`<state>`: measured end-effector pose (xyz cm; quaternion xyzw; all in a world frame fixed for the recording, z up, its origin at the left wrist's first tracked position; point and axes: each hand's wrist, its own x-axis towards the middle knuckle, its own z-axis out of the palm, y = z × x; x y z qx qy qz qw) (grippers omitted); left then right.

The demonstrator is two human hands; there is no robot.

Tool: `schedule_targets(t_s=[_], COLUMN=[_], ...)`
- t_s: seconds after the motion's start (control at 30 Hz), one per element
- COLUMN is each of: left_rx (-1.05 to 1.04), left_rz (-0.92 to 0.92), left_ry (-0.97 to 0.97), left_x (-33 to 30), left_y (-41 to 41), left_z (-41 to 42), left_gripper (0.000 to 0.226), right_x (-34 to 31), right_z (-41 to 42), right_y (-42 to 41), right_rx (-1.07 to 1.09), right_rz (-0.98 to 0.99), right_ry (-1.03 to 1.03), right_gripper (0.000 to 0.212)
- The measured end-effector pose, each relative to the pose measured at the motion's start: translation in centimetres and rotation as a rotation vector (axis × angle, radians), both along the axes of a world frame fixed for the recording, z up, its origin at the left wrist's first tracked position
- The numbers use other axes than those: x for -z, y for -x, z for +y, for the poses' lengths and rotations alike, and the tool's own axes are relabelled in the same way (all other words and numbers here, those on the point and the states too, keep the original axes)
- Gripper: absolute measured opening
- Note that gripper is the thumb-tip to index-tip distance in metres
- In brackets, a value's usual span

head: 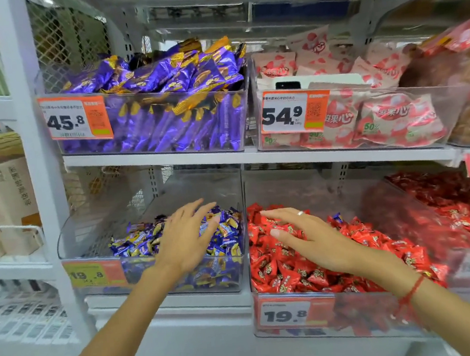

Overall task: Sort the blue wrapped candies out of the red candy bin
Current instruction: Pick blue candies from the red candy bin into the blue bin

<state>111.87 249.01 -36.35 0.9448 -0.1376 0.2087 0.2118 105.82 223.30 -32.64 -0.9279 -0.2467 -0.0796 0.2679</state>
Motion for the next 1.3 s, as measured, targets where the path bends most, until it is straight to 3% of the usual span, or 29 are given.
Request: schedule_targets(t_s=[0.13,0.2,0.3,0.37,0.43,0.5,0.57,0.77,0.87,1.0,1.07,1.17,1.23,1.3], left_rx=[0.212,0.265,0.456,0.759,0.931,0.904,0.822,0.599,0.376,0.191,0.33,0.837,1.07,1.158], left_rz=[-0.337,-0.381,-0.11,0.186,0.411,0.453,0.376,0.075,0.048,-0.023,-0.078,0.104,0.208,0.213], left_ry=[0.171,0.14,0.029,-0.071,-0.281,-0.542,-0.664,-0.68,-0.68,-0.59,-0.481,-0.367,-0.46,-0.596], left_x=[-2.9,-4.9,-6.0,-6.2,-5.5,-3.6,-2.1,-1.6,-1.6,-2.1,-2.6,-3.6,-3.1,-1.6], left_y=[4.6,6.3,6.2,5.5,4.9,3.7,2.3,-2.3,-3.9,-2.9,-0.8,2.4,3.6,3.8], left_z=[-3.2,-6.0,-10.5,-13.5,-16.1,-18.0,-19.2,-20.4,-20.8,-21.1,-21.4,-22.9,-24.5,-26.1], left_gripper=[0.038,0.024,0.018,0.025,0.038,0.056,0.07,0.067,0.065,0.092,0.096,0.059,0.049,0.045], right_x=[-0.1,0.2,0.8,0.6,-0.1,-0.4,0.6,4.0,3.9,4.3,4.6,5.0,5.5,5.8], right_z=[-5.8,-8.9,-13.4,-15.6,-16.9,-17.8,-18.5,-19.4,-19.5,-19.7,-19.4,-18.8,-18.8,-18.9], right_y=[2.9,4.2,5.4,5.9,6.3,6.6,6.7,7.0,7.0,7.0,7.0,6.6,6.5,6.6], right_rx=[0.094,0.165,0.25,0.273,0.291,0.334,0.39,0.427,0.428,0.412,0.457,0.535,0.605,0.622], right_rz=[-0.051,-0.052,-0.05,-0.064,-0.114,-0.205,-0.311,-0.347,-0.334,-0.366,-0.398,-0.437,-0.422,-0.302], right_ry=[0.076,0.1,0.144,0.148,0.129,0.129,0.217,0.217,0.212,0.126,-0.059,-0.251,-0.301,-0.38], right_gripper=[0.042,0.032,0.025,0.026,0.023,0.026,0.036,0.029,0.028,0.032,0.041,0.051,0.056,0.058])
